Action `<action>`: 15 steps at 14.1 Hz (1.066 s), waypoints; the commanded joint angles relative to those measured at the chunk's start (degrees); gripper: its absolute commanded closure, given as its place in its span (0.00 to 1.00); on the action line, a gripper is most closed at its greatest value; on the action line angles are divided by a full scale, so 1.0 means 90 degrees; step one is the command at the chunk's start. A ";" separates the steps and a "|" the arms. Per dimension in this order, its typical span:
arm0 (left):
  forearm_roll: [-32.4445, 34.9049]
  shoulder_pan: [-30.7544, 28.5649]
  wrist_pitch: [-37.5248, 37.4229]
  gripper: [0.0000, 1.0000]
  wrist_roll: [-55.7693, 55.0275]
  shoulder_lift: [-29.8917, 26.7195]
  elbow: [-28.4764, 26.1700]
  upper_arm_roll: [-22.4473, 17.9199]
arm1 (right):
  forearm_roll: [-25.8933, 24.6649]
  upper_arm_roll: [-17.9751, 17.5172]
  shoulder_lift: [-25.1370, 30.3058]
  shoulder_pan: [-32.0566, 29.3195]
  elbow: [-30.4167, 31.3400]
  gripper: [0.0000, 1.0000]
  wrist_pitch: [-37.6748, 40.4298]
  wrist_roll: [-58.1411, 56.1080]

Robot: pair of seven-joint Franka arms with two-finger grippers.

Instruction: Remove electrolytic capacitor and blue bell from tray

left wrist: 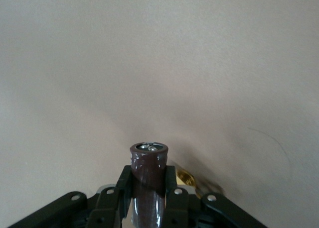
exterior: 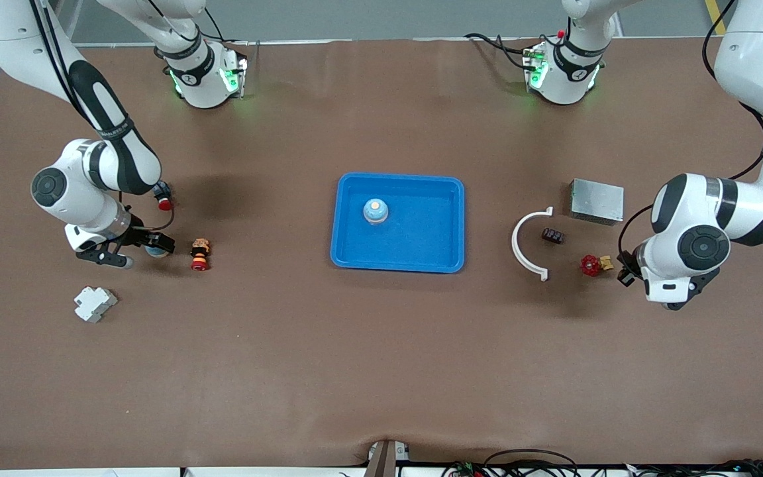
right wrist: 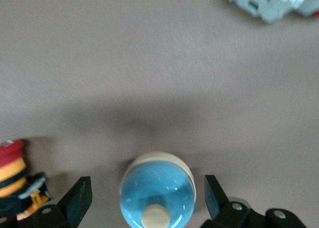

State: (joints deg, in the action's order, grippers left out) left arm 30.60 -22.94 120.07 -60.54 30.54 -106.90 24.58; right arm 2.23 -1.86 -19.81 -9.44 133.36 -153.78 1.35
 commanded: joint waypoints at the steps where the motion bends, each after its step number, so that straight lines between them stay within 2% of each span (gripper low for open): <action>1: 0.0184 -0.0234 0.0281 1.00 0.0250 0.0004 -0.0085 0.0091 | -0.0061 -0.0056 0.0316 -0.0016 -0.0625 0.00 0.0977 -0.0209; 3: 0.0184 -0.0399 0.0613 1.00 0.0271 0.0141 -0.0114 0.0081 | -0.0120 -0.0086 0.0433 0.0004 -0.1474 0.00 0.2470 -0.0063; 7: 0.0370 -0.0439 0.0779 1.00 0.0271 0.0366 -0.0133 0.0081 | -0.0111 -0.0115 0.0561 0.0589 -0.2735 0.00 0.4203 0.1311; 11: 0.0380 -0.0517 0.1102 1.00 0.0271 0.0522 -0.0143 0.0061 | 0.0025 -0.0135 0.0756 0.1661 -0.3049 0.00 0.4372 0.3234; 15: 0.0380 -0.0517 0.1103 1.00 0.0271 0.0610 -0.0124 0.0061 | 0.0212 -0.0125 0.0678 0.2892 -0.3275 0.00 0.4187 0.5313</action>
State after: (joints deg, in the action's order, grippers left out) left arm 32.52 -26.91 129.26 -58.39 35.89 -107.75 24.54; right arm 3.42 -3.67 -13.69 12.48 104.92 -115.87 41.58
